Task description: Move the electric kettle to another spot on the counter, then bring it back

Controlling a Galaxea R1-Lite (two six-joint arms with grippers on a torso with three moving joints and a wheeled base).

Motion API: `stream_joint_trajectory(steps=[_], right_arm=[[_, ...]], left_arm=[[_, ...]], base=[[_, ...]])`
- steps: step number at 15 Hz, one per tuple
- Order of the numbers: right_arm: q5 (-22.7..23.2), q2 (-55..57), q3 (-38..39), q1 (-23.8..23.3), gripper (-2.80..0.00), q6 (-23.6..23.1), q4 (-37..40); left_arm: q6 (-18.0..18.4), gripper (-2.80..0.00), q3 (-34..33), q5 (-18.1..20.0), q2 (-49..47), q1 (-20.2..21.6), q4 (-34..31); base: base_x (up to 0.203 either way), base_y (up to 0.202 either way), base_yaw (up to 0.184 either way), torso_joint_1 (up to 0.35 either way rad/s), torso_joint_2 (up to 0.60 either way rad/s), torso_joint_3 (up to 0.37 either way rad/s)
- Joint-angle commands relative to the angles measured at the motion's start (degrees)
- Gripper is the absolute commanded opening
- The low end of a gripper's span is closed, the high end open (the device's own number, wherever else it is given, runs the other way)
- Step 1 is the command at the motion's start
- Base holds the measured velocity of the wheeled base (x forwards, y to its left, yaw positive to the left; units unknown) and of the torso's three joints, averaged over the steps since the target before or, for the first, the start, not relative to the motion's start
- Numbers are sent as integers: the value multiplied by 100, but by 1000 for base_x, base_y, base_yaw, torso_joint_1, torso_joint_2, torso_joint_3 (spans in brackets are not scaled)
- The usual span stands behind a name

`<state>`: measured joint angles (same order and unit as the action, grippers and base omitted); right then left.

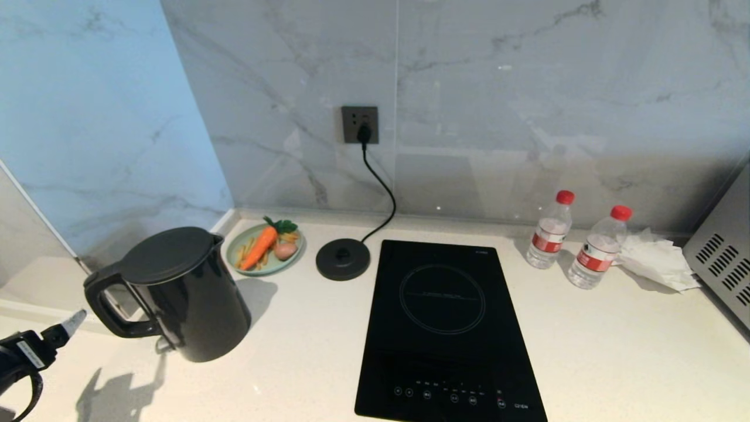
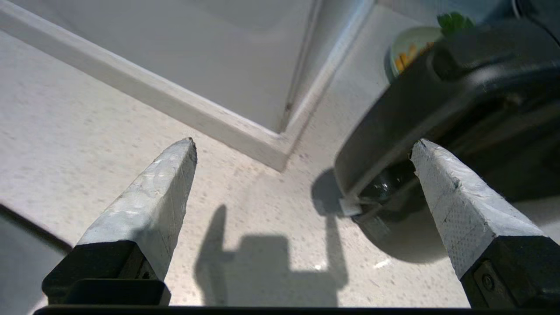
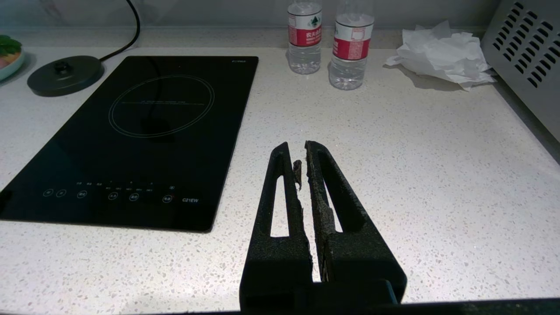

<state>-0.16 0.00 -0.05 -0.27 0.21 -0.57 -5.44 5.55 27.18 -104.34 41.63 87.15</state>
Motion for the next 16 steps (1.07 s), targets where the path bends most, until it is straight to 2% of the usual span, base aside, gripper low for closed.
stream_joint_trajectory(steps=[1, 2, 6, 8, 10, 11, 12, 15, 16], right_arm=[[-1, 0, -3, 0, -280, -3, -3], [-1, 0, -4, 0, -280, 0, -4], [-2, 0, 5, 0, -280, -3, -4], [-2, 0, 0, 0, -280, 1, 0], [5, 0, -1, 0, -280, 0, 2], [-2, 0, 5, 0, -280, 6, 1], [-2, 0, 5, 0, -280, 5, -4], [-2, 0, 3, 0, -280, -3, 3], [1, 0, -3, 0, -280, 1, -4]], left_arm=[[-36, -229, 168, 58, 57, 217, 51], [-45, -280, 218, 60, 90, 257, 51], [-63, -280, 407, 60, 310, 233, 51], [-80, -280, 554, 54, 539, 39, 35], [-271, -280, 927, 46, 908, -66, -550], [-496, -280, 1248, 30, 1188, -90, -1073], [-777, -280, 1691, 21, 1478, -99, -1857], [-1739, -280, 3339, 104, 2179, -72, -4640], [-2116, -280, 3824, 265, 2342, -29, -5343]], base=[[0, 0, 0, 0, 0, 0], [0, 0, 0, 0, 0, 0], [0, 0, 0, 0, 0, 0], [0, 0, 0, 0, 0, 0], [0, 0, 0, 0, 0, 0], [0, 0, 0, 0, 0, 0], [0, 0, 0, 0, 0, 0], [0, 0, 0, 0, 0, 0], [0, 0, 0, 0, 0, 0]])
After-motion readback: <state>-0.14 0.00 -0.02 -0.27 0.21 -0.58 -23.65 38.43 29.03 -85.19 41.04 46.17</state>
